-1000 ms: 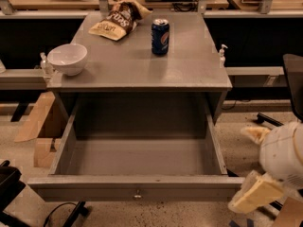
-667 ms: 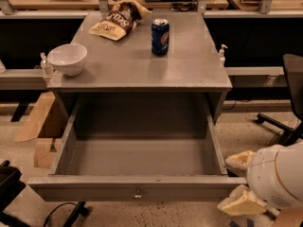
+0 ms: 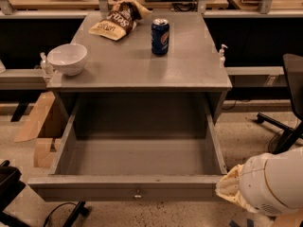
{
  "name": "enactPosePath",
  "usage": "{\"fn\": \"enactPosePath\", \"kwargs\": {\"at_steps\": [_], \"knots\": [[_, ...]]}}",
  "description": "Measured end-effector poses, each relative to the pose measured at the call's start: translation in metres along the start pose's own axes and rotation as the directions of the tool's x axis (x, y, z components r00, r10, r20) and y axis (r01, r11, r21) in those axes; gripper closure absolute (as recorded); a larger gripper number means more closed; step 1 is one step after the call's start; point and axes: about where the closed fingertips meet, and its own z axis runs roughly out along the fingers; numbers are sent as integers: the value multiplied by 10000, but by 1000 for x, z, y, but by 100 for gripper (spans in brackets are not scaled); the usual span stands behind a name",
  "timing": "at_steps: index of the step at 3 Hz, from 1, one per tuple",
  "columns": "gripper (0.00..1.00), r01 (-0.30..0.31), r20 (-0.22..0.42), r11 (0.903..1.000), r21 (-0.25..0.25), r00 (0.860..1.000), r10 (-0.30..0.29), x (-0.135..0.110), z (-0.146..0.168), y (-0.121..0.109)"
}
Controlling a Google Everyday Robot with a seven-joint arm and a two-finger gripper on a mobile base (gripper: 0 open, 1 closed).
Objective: Close top drawer
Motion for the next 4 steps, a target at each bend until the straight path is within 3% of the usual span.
{"fn": "enactPosePath", "kwargs": {"at_steps": [1, 2, 3, 4], "knots": [[100, 6, -3, 10000, -10, 10000, -6, 0, 0, 1], [100, -91, 531, 9963, -856, 9985, 136, -1, 37, 26], [100, -228, 1194, 9852, -1700, 9919, 436, 0, 85, 63], [100, -175, 1538, 9758, -2178, 9867, 520, -2, 129, 79]]}}
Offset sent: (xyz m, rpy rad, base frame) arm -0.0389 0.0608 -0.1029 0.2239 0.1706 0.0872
